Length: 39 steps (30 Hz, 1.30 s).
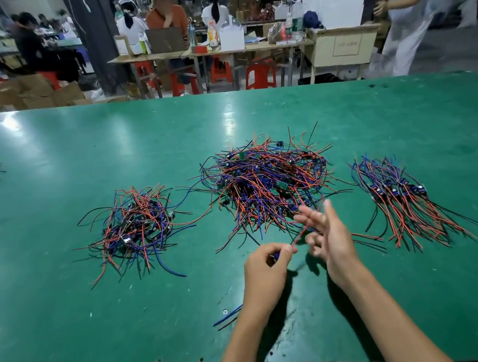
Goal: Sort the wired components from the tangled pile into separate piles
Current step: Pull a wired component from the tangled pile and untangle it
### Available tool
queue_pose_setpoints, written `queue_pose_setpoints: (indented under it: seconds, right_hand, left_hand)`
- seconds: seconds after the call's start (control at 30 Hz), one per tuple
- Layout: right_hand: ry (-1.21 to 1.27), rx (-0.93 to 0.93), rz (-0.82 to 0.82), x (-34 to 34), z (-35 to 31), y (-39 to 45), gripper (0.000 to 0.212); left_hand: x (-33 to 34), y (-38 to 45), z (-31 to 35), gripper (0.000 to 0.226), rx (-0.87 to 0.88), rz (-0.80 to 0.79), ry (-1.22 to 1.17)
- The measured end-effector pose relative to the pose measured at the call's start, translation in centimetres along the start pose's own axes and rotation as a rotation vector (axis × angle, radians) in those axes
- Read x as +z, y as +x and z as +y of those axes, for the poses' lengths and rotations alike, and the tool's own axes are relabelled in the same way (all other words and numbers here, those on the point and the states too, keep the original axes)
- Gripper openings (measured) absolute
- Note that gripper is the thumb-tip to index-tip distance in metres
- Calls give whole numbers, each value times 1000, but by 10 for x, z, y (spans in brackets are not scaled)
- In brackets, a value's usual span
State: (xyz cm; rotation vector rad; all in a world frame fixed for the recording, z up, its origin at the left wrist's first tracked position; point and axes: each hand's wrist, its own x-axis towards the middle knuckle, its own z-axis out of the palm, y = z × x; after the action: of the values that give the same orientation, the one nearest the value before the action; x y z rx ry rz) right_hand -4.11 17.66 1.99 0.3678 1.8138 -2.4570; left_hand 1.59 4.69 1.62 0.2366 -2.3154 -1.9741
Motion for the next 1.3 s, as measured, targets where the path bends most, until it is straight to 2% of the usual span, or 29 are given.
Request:
queue_pose_setpoints:
  seconds: [0.1, 0.17, 0.2, 0.27, 0.4, 0.6, 0.73, 0.9, 1.03, 1.17, 1.23, 1.3]
  right_hand:
    - [-347, -316, 5, -7, 28, -13, 15]
    - [-564, -491, -116, -9, 39, -21, 20]
    - [-609, -514, -172, -7, 40, -25, 23]
    - [-588, -508, -200, -5, 36, -30, 26]
    - [-469, -457, -171, -8, 33, -30, 32]
    - [-250, -469, -82, -12, 29, -31, 11]
    - [-145, -402, -14, -12, 26, -33, 12]
    - [7, -257, 51, -10, 23, -30, 27]
    - [104, -170, -24, -18, 21, -29, 35]
    - [155, -115, -136, -21, 21, -29, 33]
    - [198, -93, -127, -21, 20, -28, 31]
    - [279, -68, -121, -22, 20, -26, 29]
  left_hand:
    - [1, 8, 20, 17, -162, 4, -258]
    - [0, 13, 34, 17, -263, -10, -404]
    - [-2, 15, 40, 17, -314, -25, -490]
    - [-6, 18, 43, 18, -365, -25, -578]
    - [-8, 18, 36, 17, -393, -27, -506]
    - [-4, 15, 26, 22, -436, 18, -536]
    - [2, 7, 17, 27, -347, 29, -541]
    - [4, -3, 5, 32, -142, 81, -428]
    - [5, -7, -4, 24, -17, 89, -393]
    - [5, -5, -10, 22, 62, 132, -378]
    - [4, -5, -13, 20, 124, 90, -317]
    - [1, -3, -15, 15, 190, 44, -158]
